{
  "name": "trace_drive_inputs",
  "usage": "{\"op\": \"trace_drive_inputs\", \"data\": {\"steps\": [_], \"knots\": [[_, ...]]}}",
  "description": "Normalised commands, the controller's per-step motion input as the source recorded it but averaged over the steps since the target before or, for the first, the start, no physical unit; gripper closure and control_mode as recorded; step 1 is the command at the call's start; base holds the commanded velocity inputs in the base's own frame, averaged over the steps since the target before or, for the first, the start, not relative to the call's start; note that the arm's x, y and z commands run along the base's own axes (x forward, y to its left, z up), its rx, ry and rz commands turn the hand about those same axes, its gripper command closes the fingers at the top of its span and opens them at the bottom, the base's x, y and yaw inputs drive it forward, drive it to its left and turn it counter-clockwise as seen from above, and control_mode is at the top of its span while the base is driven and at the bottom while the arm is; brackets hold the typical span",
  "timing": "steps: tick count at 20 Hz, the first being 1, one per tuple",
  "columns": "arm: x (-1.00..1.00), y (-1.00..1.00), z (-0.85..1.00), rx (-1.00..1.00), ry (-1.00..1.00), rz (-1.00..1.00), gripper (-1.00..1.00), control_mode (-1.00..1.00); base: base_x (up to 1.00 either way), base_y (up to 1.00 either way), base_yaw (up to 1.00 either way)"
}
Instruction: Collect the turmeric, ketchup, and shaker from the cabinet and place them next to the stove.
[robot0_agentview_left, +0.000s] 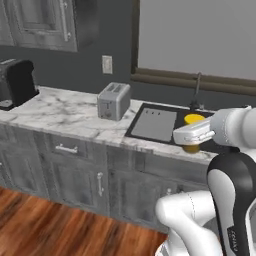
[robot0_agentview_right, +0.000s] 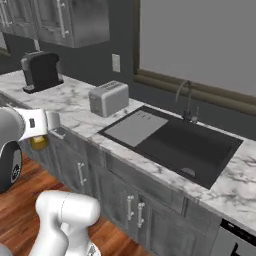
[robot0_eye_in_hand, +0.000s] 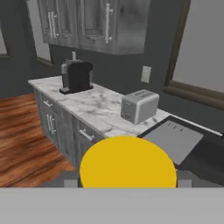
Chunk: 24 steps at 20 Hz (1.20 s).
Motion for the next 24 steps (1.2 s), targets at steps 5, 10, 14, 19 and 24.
{"op": "trace_drive_inputs", "data": {"steps": [5, 10, 14, 19, 24], "knots": [[0.00, 0.00, 0.00, 0.00, 0.00, 0.00, 1.00, 1.00, -0.16, 0.27, 0.58], [0.00, 0.00, 0.00, 0.00, 0.00, 0.00, 1.00, 1.00, -0.14, 0.34, 0.58], [0.00, 0.00, 0.00, 0.00, 0.00, 0.00, 1.00, 1.00, -0.13, 0.35, 0.58], [0.00, 0.00, 0.00, 0.00, 0.00, 0.00, 1.00, 1.00, -0.12, 0.35, 0.58], [0.00, 0.00, 0.00, 0.00, 0.00, 0.00, 1.00, 1.00, 0.00, 0.30, 0.58]]}}
